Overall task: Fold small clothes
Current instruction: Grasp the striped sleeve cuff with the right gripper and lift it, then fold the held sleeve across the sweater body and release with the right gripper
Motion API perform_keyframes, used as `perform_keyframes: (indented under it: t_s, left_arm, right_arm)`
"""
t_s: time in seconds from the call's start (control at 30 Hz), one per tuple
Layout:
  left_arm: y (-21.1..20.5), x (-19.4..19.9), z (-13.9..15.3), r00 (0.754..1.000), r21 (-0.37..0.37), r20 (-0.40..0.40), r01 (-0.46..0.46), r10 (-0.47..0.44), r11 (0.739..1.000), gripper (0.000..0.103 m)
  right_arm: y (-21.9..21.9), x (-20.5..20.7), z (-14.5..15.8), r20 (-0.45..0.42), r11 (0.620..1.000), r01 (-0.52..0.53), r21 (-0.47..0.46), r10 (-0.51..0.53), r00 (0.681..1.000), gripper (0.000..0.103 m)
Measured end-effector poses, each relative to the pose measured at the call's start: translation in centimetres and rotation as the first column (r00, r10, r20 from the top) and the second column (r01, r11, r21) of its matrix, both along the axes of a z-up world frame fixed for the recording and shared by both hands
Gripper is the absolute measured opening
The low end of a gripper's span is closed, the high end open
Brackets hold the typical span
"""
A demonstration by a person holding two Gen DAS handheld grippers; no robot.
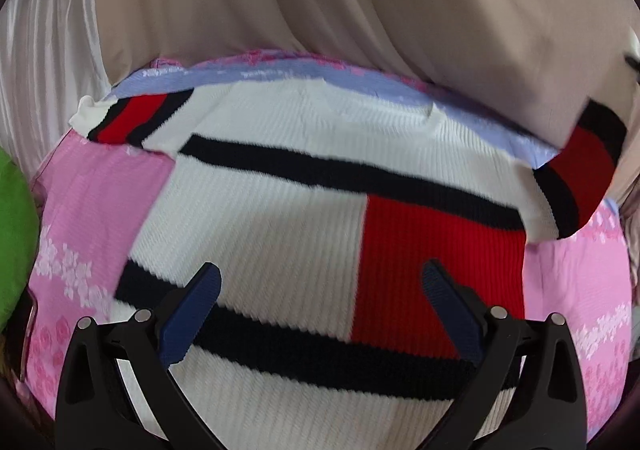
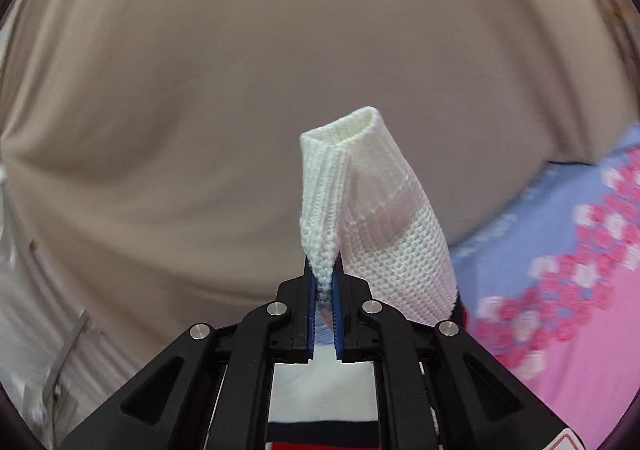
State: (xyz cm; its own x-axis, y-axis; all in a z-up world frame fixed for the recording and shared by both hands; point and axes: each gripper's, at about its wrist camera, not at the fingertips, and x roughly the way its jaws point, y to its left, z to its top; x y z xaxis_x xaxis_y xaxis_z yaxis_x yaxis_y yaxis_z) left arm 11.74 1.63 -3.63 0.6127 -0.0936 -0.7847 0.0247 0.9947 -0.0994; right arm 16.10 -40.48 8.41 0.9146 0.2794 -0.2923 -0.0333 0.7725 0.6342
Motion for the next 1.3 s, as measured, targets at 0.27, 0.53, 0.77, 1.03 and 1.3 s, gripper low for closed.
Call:
perform_keyframes:
  t_s: [0.27,0.53,0.77,1.03,1.3]
  left_arm:
    - [6.2,5.5,-0.3,0.999,-0.124,-0.017,-0.048,0.046,0.991,0.098]
    - [8.4,13.5,-4.5,0.992,-0.296,-0.127,-0.058,0.02,0.953,0.098]
    - [4.4,20.2,-9.2,0.967,-0.399,-0.256,-0.114,0.009,0.91,0.094]
    - [3.6,20.6,-5.6,0.99,-0.435,-0.108,0.033,-0.088,0.9,0.006]
    - [10.1,21.2,-8.3,0.989,-0.31,-0.145,-0.081,0.036,0.947,0.0]
  right_arm:
    - [24.3,9.7,-11.6,-0.365,0.904,-0.395,-0.165,0.316,0.876,0.029]
    - [16.6,-1.4,-16.1,-0.485,0.971,-0.034,-0.237,-0.087,0.87,0.055]
    - [10.2,-6.2,-19.7,-0.595,0.928,0.101,-0.36,-0.311,0.741,0.055]
    - [10.4,-5.0,-21.7,-0.574,0.924,0.092,-0.371,-0.307,0.76,0.056]
    - [11.2,-1.0,-22.7,-0.565,0.909,0.08,-0.408,-0.321,0.761,0.049]
